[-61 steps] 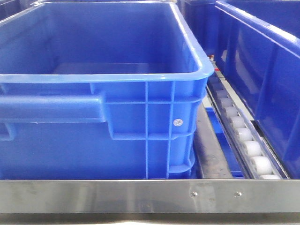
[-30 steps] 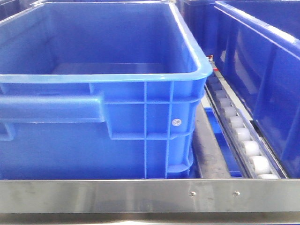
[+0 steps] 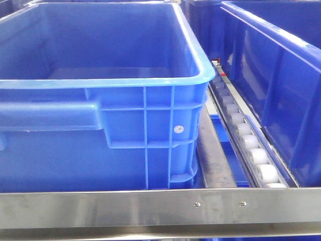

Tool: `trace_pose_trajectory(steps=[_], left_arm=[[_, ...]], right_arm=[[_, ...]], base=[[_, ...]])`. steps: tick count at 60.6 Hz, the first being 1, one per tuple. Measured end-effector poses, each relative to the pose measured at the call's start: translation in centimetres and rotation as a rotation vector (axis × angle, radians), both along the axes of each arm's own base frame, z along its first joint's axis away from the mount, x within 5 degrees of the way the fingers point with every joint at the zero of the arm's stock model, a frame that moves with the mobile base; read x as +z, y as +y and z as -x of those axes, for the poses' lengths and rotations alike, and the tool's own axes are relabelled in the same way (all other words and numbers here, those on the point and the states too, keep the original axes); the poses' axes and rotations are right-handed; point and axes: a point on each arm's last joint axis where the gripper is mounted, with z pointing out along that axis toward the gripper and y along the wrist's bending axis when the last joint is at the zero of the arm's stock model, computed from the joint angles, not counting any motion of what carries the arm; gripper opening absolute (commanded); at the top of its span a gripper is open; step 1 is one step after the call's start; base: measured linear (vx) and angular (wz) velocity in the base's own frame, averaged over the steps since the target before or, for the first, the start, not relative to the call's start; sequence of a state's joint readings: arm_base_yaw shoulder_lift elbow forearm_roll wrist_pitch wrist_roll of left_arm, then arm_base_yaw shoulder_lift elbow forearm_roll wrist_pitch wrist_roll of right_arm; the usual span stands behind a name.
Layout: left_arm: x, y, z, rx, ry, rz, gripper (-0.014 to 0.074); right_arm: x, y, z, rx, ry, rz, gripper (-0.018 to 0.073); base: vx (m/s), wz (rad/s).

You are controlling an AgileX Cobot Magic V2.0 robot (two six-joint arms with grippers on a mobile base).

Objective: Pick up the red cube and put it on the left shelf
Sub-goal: 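Lower the red cube into the blue crate and open the right gripper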

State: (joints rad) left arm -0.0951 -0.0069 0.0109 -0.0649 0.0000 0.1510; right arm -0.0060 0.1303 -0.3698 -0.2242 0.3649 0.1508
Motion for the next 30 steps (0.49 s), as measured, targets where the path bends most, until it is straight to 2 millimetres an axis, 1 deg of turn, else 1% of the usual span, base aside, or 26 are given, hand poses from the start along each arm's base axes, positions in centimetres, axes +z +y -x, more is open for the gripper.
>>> trace_pose_trajectory(steps=[30], left_arm=[[0.00,0.00,0.00,0.000,0.000,0.000,0.0106]], right_arm=[[0.08,0.02,0.01,0.002,-0.010,0.001,0.0056]], base=[[0.00,0.00]])
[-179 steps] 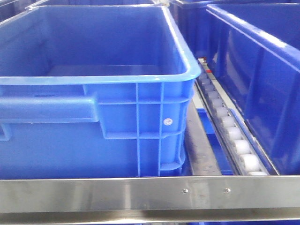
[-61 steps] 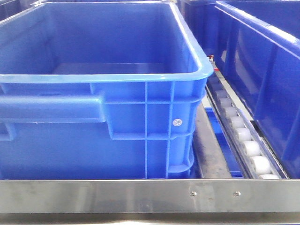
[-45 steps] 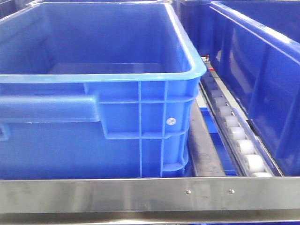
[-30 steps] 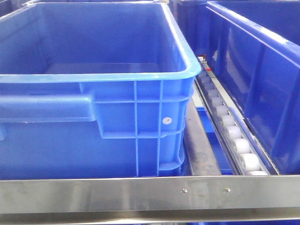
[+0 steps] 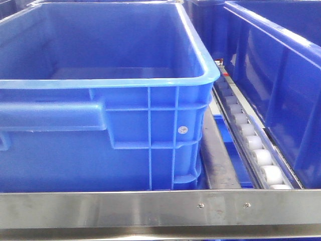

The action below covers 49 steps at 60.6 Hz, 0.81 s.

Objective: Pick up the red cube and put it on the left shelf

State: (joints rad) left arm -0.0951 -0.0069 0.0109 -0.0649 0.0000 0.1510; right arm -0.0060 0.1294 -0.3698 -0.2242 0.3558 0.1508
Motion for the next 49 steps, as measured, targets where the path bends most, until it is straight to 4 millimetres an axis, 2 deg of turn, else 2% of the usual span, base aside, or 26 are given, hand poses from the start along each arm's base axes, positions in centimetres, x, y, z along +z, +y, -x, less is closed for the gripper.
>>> trace_pose_trajectory(steps=[5,12,33,39,49], left_arm=[[0.0,0.0,0.0,0.000,0.000,0.000,0.0106],[0.0,0.0,0.0,0.000,0.000,0.000,0.0106],[0.0,0.0,0.0,0.000,0.000,0.000,0.0106],[0.0,0.0,0.0,0.000,0.000,0.000,0.0106],[0.0,0.0,0.0,0.000,0.000,0.000,0.0106]], right_arm=[[-0.1,0.0,0.0,0.000,0.004,0.000,0.0056],[-1.5,0.0,0.1,0.000,0.018,0.000,0.0056],[-9.9,0.4,-0.9,0.040,0.051,0.008,0.0056],[-10.6,0.4,-1.1,0.046,0.051,0.009,0.0056],[-10.4,0.5,-1.1,0.051,0.030,0.010,0.0056]], base=[[0.00,0.00],[0.00,0.00],[0.00,0.00],[0.00,0.00],[0.02,0.12]])
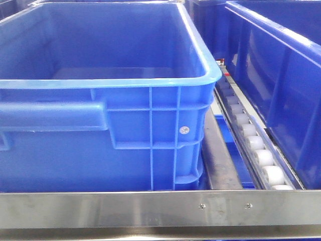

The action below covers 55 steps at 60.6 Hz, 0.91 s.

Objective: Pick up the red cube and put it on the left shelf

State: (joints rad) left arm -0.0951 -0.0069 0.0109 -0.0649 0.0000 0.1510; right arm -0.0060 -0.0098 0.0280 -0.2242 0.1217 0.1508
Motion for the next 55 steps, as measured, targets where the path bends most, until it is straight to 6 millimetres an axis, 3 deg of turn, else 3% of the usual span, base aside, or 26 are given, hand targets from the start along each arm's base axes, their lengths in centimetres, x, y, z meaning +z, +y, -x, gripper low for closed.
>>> trace_pose_trajectory(steps=[55], left_arm=[[0.00,0.00,0.00,0.000,0.000,0.000,0.0106]], right_arm=[[-0.03,0.11,-0.01,0.009,-0.003,-0.073,0.0056]], base=[[0.00,0.00]])
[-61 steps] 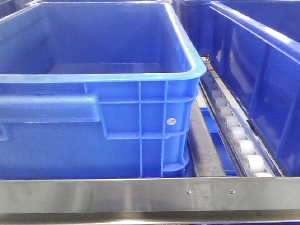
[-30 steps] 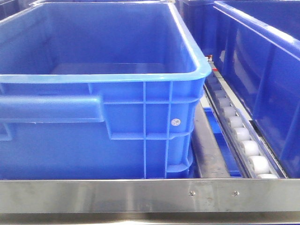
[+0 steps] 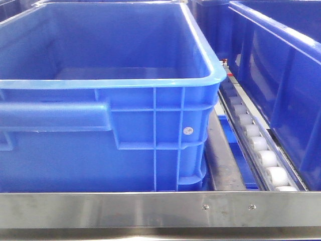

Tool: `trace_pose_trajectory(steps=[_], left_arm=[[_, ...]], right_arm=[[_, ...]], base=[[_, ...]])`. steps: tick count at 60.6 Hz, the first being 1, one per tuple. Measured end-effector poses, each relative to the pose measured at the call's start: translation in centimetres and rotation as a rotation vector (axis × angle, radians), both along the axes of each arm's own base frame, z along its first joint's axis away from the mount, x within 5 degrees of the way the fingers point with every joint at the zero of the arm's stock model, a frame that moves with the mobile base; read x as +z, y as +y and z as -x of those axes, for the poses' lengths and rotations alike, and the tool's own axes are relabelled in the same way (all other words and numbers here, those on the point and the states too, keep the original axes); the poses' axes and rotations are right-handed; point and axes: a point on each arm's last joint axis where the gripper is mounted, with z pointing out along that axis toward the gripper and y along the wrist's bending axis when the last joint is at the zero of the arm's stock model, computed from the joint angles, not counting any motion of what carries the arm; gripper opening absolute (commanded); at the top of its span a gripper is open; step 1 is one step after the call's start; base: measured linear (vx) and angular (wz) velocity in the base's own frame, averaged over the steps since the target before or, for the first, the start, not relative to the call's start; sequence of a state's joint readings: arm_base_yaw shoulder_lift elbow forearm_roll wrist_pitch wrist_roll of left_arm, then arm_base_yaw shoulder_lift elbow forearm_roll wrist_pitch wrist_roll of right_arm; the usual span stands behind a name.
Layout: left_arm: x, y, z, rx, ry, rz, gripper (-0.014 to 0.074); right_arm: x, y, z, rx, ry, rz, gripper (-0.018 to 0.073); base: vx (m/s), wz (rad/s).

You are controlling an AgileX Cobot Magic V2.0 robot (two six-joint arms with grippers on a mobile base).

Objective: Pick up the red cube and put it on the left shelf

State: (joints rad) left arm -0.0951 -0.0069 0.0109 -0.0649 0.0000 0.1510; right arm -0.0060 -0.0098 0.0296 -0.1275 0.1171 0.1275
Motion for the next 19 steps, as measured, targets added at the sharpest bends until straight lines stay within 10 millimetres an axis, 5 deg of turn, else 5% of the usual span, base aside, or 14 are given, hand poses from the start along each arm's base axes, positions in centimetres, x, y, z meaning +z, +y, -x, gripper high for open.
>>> trace_pose_trajectory(steps=[19], left_arm=[[0.00,0.00,0.00,0.000,0.000,0.000,0.0106]], right_arm=[[0.00,0.00,0.00,0.000,0.000,0.000,0.0056]], base=[[0.00,0.00]])
